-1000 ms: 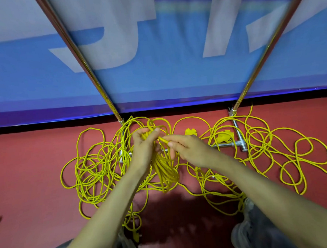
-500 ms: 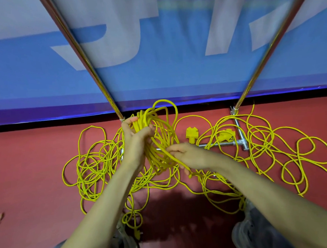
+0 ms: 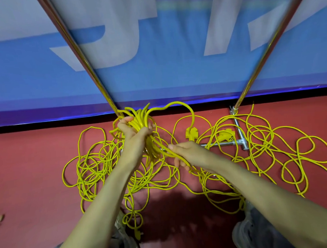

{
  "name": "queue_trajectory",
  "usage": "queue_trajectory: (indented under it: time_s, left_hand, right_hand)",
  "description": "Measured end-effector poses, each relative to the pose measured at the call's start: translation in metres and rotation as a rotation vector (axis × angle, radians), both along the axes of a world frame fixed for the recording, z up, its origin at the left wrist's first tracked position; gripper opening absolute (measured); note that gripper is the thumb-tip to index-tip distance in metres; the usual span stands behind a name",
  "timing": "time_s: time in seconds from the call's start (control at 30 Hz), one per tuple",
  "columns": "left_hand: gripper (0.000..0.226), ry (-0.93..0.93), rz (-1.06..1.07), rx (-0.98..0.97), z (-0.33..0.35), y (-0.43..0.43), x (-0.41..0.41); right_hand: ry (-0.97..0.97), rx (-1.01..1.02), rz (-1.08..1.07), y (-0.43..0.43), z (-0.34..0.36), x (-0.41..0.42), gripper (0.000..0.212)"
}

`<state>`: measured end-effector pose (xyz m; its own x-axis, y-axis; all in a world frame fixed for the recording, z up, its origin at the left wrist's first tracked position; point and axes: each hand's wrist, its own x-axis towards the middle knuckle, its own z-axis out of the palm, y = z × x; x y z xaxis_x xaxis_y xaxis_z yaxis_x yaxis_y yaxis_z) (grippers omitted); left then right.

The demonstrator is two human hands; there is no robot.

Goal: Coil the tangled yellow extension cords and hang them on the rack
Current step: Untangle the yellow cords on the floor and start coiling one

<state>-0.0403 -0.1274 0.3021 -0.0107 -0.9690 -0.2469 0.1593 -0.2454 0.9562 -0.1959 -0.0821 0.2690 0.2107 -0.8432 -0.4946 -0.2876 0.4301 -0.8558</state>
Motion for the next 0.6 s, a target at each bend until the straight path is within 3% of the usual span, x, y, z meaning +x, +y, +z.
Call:
queue_trajectory:
  time_s: [0.2,0.3,0.4,0.53,0.6]
  left_hand:
    - [0.037,0.082,-0.05,-0.011,0.004,0.0,-0.001]
    - [0.034,0.216,-0.026,0.078,0.001,0.003,-0.005]
    - [0.032,0.236,-0.049,0.096,-0.001,0.008,-0.011]
    - [0.036,0.253,0.011,0.082,-0.002,0.007,-0.012]
    - [0.034,0.252,0.04,0.058,-0.002,0.004,-0.009]
  right_hand:
    - [-0.077,-0.24,0.001,-0.006,-0.002,-0.001,0.003]
    - [-0.017,-0.357,-0.015,-0.003,-0.001,0.002,0.018]
    - [0.021,-0.397,-0.094,-0.006,0.0,0.007,0.021]
    - [-0.039,-0.282,-0.02,-0.004,0.001,0.011,0.019]
    - [-0.039,-0.237,0.035,-0.001,-0.003,0.008,0.028]
